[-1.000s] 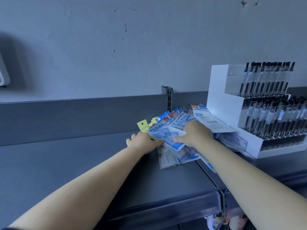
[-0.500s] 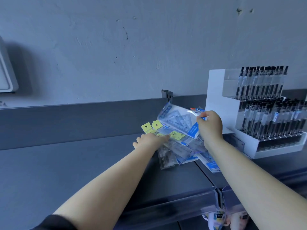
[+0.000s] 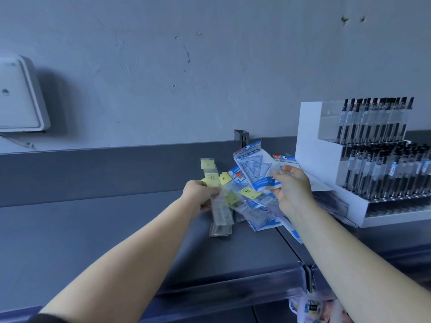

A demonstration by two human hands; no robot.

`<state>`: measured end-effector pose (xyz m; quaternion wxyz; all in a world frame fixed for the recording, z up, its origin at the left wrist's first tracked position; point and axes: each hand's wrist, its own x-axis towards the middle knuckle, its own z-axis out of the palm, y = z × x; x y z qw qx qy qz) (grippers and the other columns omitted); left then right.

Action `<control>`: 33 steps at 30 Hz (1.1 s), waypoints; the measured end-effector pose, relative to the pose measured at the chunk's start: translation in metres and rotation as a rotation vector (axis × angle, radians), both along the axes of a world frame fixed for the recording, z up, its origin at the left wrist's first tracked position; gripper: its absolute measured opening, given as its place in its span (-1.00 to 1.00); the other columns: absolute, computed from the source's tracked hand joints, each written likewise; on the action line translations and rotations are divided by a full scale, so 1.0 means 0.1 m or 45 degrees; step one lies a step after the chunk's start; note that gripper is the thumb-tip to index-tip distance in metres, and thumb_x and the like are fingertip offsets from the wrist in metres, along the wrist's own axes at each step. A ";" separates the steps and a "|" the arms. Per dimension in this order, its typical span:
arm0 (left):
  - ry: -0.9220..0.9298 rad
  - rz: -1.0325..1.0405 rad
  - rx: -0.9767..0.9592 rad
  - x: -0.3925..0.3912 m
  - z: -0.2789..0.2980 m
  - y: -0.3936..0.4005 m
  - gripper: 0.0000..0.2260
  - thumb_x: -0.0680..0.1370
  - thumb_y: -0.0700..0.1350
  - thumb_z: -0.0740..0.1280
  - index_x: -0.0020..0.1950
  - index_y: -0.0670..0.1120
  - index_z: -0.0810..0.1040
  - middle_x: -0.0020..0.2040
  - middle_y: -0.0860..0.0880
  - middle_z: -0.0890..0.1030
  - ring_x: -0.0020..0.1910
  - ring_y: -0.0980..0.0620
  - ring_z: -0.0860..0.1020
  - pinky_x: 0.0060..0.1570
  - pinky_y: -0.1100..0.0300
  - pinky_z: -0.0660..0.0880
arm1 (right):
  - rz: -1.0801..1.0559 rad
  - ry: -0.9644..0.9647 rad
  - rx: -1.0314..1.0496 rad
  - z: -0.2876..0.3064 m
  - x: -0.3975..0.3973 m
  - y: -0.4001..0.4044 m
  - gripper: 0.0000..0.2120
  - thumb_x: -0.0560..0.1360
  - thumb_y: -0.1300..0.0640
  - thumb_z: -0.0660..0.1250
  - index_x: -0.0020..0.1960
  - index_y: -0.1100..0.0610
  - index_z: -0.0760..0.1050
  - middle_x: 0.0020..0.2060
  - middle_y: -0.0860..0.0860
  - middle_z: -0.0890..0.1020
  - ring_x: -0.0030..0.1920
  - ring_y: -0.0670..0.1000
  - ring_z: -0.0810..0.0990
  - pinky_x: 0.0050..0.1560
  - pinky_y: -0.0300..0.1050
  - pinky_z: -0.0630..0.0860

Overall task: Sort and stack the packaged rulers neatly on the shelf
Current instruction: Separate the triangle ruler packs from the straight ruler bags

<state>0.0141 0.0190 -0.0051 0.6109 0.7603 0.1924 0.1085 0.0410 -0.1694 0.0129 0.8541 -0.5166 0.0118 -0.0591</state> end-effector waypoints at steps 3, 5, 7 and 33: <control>-0.127 0.028 -0.177 -0.23 0.11 0.08 -0.80 0.49 -0.18 0.41 -0.28 -0.10 0.44 -0.32 -0.05 0.56 -0.47 0.06 0.54 -0.46 0.26 0.52 | 0.103 -0.058 0.015 0.03 -0.12 0.12 -0.79 0.52 0.43 0.20 0.00 0.14 0.38 0.00 0.06 0.44 -0.13 0.04 0.54 -0.37 -0.10 0.60; -0.184 0.072 -0.207 -0.39 0.15 0.17 -0.81 0.50 -0.14 0.41 -0.26 -0.09 0.45 -0.29 -0.04 0.57 -0.39 0.03 0.55 -0.31 0.17 0.55 | 0.190 -0.082 0.037 0.03 -0.22 0.24 -0.77 0.52 0.45 0.19 0.01 0.15 0.37 -0.08 0.04 0.48 -0.17 -0.01 0.53 -0.20 -0.05 0.56; -0.229 0.108 -0.205 -0.59 0.19 0.27 -0.84 0.51 -0.11 0.39 -0.23 -0.08 0.46 -0.27 -0.04 0.58 -0.35 0.02 0.55 -0.25 0.15 0.55 | 0.284 -0.088 0.057 0.02 -0.33 0.41 -0.76 0.52 0.46 0.19 -0.06 0.13 0.37 -0.13 0.02 0.51 -0.18 -0.01 0.55 -0.15 -0.05 0.53; -0.175 0.353 -0.024 -2.19 0.04 2.22 -0.89 0.54 -0.11 0.35 -0.18 -0.07 0.50 -0.26 -0.01 0.58 -0.47 0.12 0.56 -0.53 0.34 0.46 | 0.309 -0.263 -1.162 -0.20 -1.34 2.34 -0.75 0.47 0.33 0.16 0.12 0.24 0.45 0.10 0.06 0.48 0.02 0.14 0.50 -0.15 -0.06 0.48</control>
